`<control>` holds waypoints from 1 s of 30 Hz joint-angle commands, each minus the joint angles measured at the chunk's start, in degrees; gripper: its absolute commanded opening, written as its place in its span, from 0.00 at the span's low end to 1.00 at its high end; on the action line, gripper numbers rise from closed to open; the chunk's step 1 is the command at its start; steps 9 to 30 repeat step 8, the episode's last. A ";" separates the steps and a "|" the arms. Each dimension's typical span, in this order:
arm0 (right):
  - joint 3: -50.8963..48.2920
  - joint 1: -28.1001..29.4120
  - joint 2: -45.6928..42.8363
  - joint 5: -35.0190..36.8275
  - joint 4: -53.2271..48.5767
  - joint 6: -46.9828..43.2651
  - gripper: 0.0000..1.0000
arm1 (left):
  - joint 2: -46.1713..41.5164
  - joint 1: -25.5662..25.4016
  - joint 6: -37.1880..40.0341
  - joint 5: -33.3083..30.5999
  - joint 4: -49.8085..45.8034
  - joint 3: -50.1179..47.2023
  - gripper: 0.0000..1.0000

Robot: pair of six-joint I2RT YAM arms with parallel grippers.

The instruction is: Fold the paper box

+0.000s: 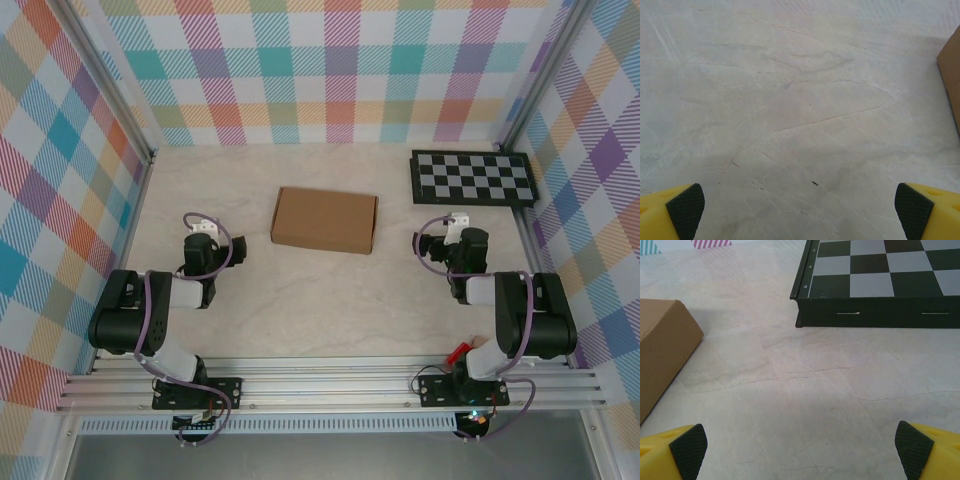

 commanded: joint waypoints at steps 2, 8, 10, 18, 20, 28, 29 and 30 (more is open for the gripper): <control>0.84 0.25 -0.14 -0.94 1.65 -0.67 1.00 | -0.37 -0.68 1.00 -0.16 0.82 1.51 1.00; 0.90 0.26 -0.07 -0.94 1.63 -0.71 1.00 | -0.45 -0.58 0.98 -0.02 1.21 1.18 1.00; 0.90 0.26 -0.07 -0.94 1.63 -0.71 1.00 | -0.45 -0.58 0.98 -0.02 1.21 1.18 1.00; 0.90 0.26 -0.07 -0.94 1.63 -0.71 1.00 | -0.45 -0.58 0.98 -0.02 1.21 1.18 1.00; 0.90 0.26 -0.07 -0.94 1.63 -0.71 1.00 | -0.45 -0.58 0.98 -0.02 1.21 1.18 1.00; 0.90 0.26 -0.07 -0.94 1.63 -0.71 1.00 | -0.45 -0.58 0.98 -0.02 1.21 1.18 1.00; 0.90 0.26 -0.07 -0.94 1.63 -0.71 1.00 | -0.45 -0.58 0.98 -0.02 1.21 1.18 1.00; 0.90 0.26 -0.07 -0.94 1.63 -0.71 1.00 | -0.45 -0.58 0.98 -0.02 1.21 1.18 1.00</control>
